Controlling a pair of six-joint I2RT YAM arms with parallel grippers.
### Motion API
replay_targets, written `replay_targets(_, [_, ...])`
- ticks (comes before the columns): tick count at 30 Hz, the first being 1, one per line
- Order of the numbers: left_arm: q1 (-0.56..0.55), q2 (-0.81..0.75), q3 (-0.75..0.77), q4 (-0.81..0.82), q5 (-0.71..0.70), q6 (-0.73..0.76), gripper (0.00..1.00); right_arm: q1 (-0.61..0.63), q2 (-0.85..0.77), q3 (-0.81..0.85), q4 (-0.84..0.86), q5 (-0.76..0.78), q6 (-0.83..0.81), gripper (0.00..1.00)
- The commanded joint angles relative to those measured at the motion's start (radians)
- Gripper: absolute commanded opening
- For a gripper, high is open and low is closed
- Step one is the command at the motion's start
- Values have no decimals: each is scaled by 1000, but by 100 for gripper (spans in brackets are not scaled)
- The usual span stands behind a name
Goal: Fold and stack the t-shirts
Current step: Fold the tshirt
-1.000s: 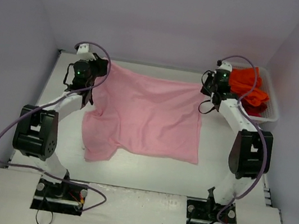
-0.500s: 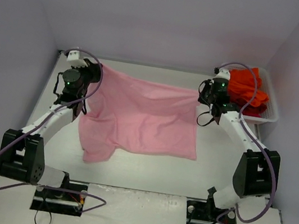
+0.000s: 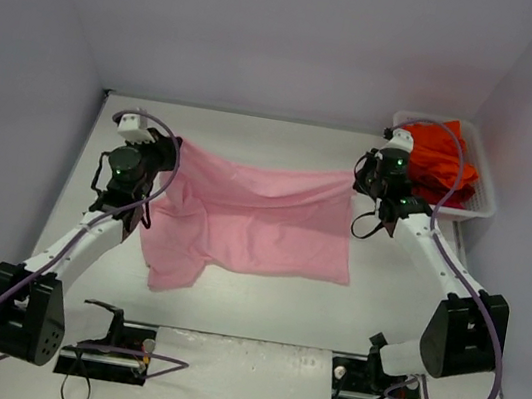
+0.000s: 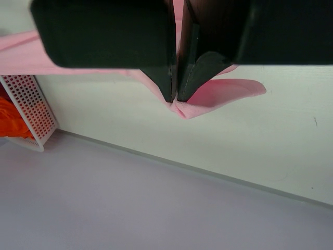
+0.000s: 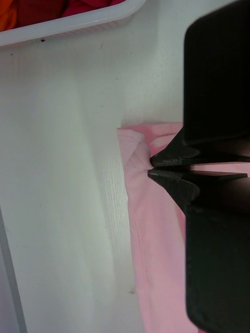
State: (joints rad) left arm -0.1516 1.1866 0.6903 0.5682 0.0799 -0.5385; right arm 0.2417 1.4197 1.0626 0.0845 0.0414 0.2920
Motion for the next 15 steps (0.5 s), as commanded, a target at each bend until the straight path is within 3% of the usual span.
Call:
replay_targets(1, [0,-45,37,42,-11,5,0,11,-50,-18,23,31,15,0])
replay_targets(7, [0,-2,77,35,-42,37,0,16,-33,-33,24,63,9,0])
replay_targets(15, [0,180,218,70,-63,74,0,16,51,43,29,107,-14,0])
